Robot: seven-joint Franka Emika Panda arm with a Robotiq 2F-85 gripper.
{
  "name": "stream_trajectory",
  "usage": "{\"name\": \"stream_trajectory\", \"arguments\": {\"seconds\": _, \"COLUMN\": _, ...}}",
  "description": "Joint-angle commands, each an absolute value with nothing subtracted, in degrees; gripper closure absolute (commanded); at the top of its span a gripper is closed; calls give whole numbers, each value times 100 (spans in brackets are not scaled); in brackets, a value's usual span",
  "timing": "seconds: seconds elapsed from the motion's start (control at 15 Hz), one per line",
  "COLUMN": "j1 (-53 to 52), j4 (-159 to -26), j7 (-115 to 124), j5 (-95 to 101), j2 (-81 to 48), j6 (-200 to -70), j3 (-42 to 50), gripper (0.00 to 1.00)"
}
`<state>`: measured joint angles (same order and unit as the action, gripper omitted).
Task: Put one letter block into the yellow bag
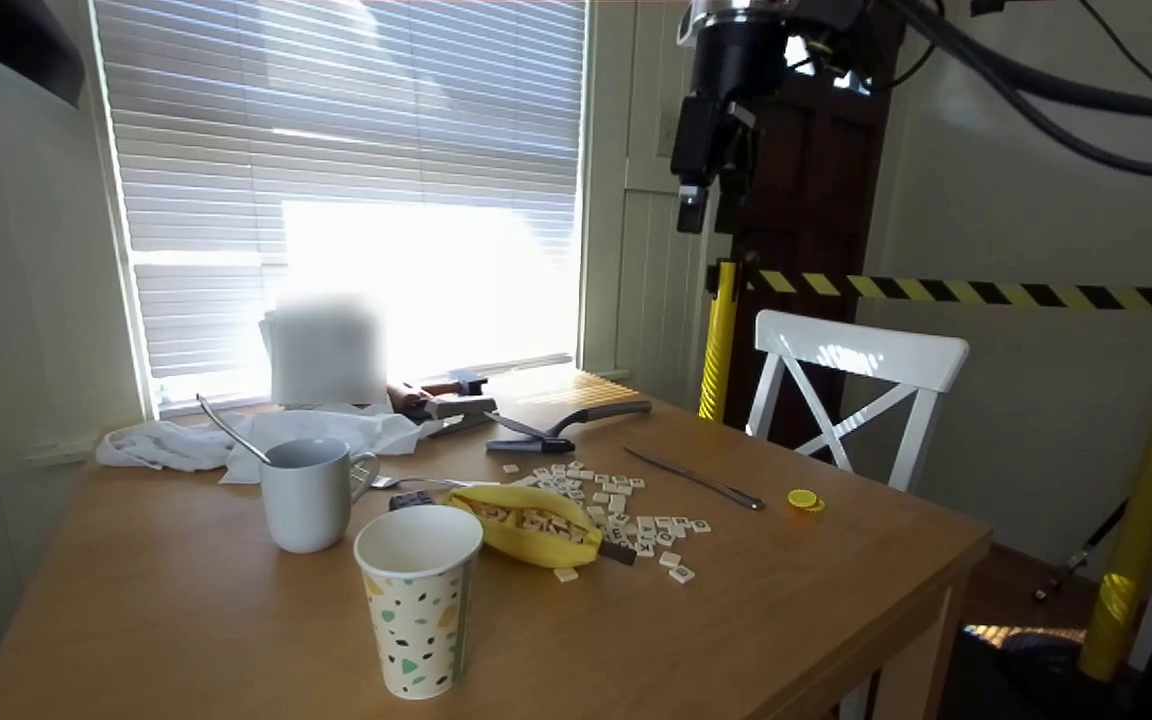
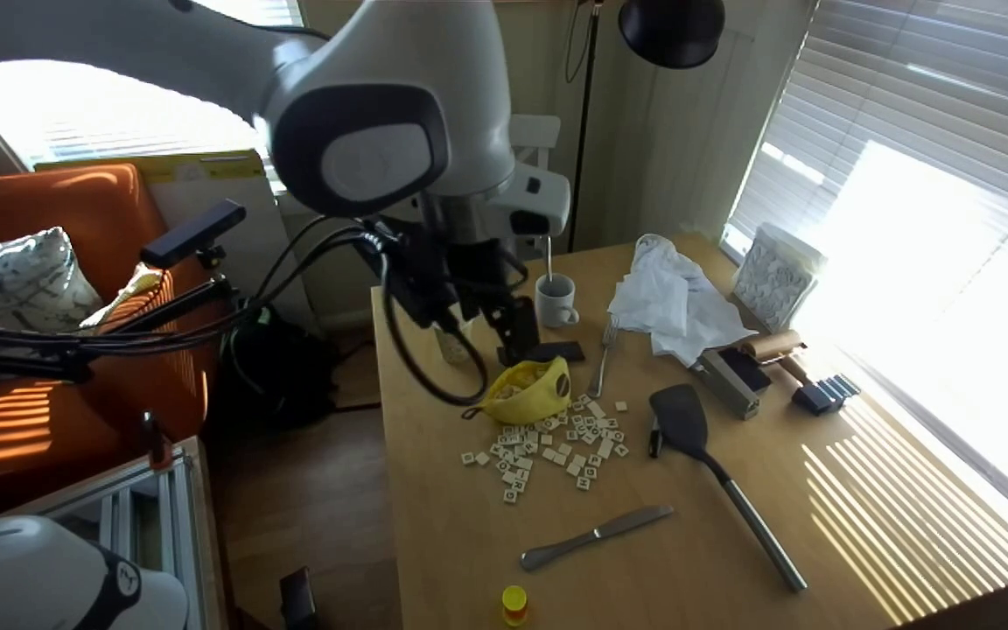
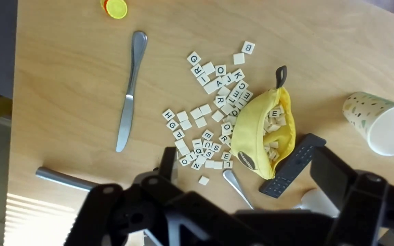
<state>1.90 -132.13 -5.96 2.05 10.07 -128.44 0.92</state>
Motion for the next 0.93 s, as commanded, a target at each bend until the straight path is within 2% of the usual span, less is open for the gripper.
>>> {"name": "stream_trajectory", "arguments": {"seconds": 0.0, "j1": 160, "j4": -12370, "j7": -1151, "j5": 573, "j2": 141, "j6": -12551, "j3": 127, "gripper": 0}}
{"name": "stream_trajectory", "arguments": {"seconds": 0.4, "j1": 172, "j4": -11805, "j7": -1957, "j5": 520, "j2": -831, "j6": -13045, "j3": 67, "gripper": 0}}
{"name": "stream_trajectory", "arguments": {"seconds": 0.47, "j1": 180, "j4": -12103, "j7": -1690, "j5": 574, "j2": -457, "j6": -12966, "j3": 77, "gripper": 0}}
{"name": "stream_trajectory", "arguments": {"seconds": 0.87, "j1": 191, "j4": -11886, "j7": -1839, "j5": 576, "j2": -800, "j6": -13036, "j3": 55, "gripper": 0}}
